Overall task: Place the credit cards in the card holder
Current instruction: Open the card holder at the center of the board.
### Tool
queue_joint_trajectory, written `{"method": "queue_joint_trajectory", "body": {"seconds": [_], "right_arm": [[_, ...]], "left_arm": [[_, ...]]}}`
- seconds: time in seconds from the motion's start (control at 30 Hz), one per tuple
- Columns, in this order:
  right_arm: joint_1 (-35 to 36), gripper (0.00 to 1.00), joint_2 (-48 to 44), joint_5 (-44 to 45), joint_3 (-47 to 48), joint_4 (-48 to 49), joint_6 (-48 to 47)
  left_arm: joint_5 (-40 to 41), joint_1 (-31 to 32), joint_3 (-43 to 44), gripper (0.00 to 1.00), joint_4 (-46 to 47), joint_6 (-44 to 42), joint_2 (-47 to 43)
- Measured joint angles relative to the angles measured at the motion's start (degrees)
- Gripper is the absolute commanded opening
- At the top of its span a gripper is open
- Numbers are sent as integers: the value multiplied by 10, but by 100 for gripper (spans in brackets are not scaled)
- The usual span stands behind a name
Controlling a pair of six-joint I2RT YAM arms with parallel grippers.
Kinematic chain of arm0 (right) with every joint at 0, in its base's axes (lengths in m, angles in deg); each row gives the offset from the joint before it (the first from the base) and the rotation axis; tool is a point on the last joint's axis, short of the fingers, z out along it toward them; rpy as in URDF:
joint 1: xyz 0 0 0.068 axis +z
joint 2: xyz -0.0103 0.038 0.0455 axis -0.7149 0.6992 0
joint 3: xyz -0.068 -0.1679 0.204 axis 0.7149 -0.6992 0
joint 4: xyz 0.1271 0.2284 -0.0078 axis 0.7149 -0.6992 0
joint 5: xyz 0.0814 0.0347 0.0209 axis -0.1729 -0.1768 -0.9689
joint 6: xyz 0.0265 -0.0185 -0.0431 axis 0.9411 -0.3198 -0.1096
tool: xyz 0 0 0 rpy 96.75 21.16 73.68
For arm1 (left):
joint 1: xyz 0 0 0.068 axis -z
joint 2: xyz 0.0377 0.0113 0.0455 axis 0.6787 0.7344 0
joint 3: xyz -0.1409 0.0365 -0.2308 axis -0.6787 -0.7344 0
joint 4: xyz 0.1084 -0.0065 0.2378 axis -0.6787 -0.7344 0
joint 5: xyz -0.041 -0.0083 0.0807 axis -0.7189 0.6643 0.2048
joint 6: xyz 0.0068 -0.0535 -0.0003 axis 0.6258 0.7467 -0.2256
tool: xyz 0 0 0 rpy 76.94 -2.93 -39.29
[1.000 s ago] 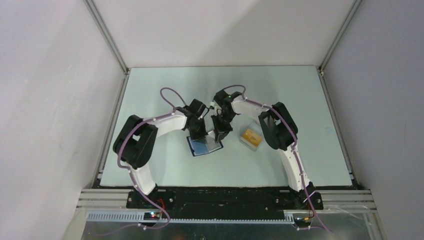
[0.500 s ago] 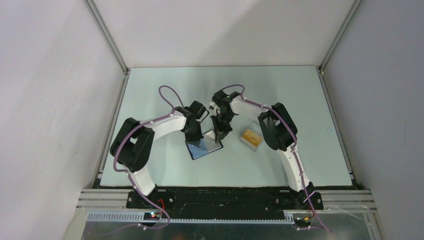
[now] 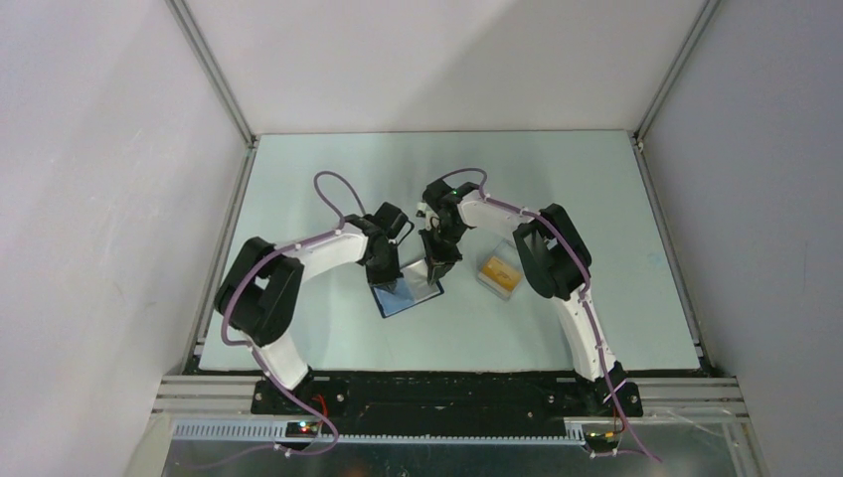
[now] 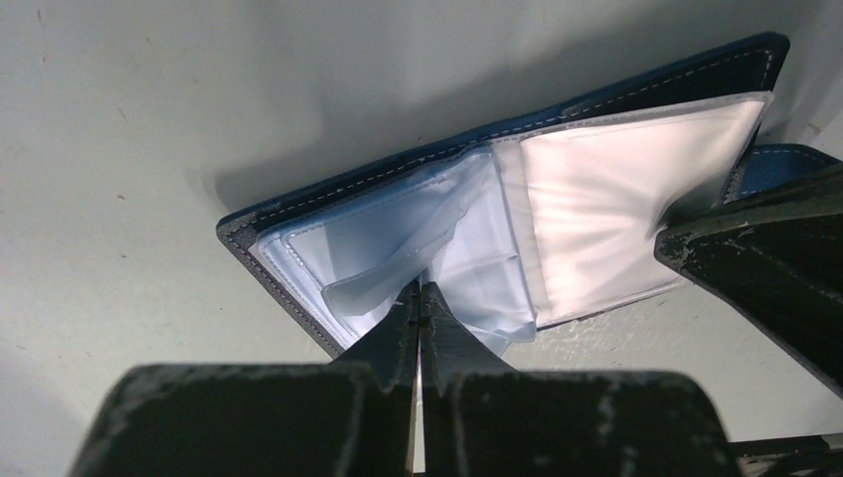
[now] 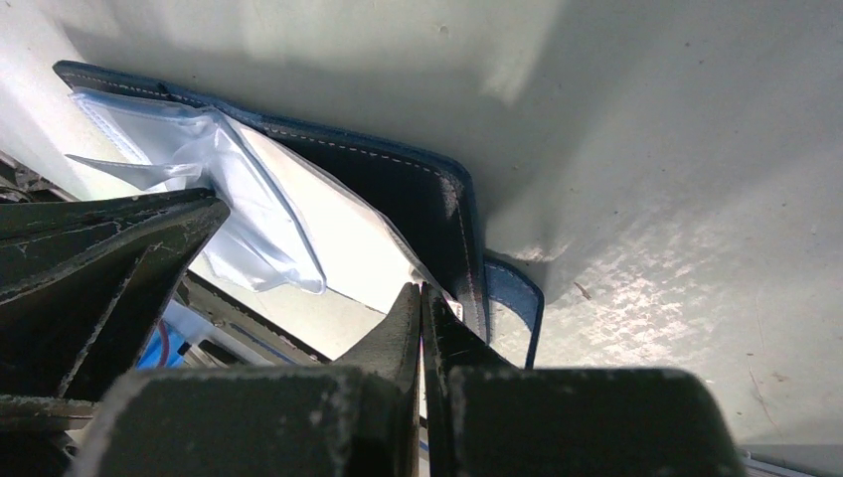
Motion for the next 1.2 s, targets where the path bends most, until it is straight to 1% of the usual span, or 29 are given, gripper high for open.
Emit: {"method": "queue_joint_trajectory", "body": {"seconds": [0.23,0.33,0.43,0.53,0.63,0.9,1.0,1.13,1.2], "right_arm": [[-4,0,-2,-16,-7,8,-2],[-4,0,-2,-16,-7,8,-3],[-4,0,-3,-16,-9,9,-6],[-4,0,-3,-17,-9,10,-7],[-4,0,-4,-19,-10,11,-10],[-5,0,-5,-21,-12,14,-11],[-5,2,-6,-21,-13,15,-11],[-5,5,-7,-22,-15,17,-11],[-6,6,-7,-24,-17,19,-11]], "left_arm": [[-11,-1,-2,1,-9,-8,-23],[-26,-4,5,4,-15,-12,-49],[-43,-9,16,5,-4,-11,-78],[-54,-18,17,4,13,-10,-103],[-55,-30,2,2,26,-9,-114],[-56,-36,-93,0,20,-3,-115],[-58,-36,-99,0,18,-4,-107],[-65,-37,-97,0,19,-3,-70],[-65,-38,-97,0,19,-1,-70]]}}
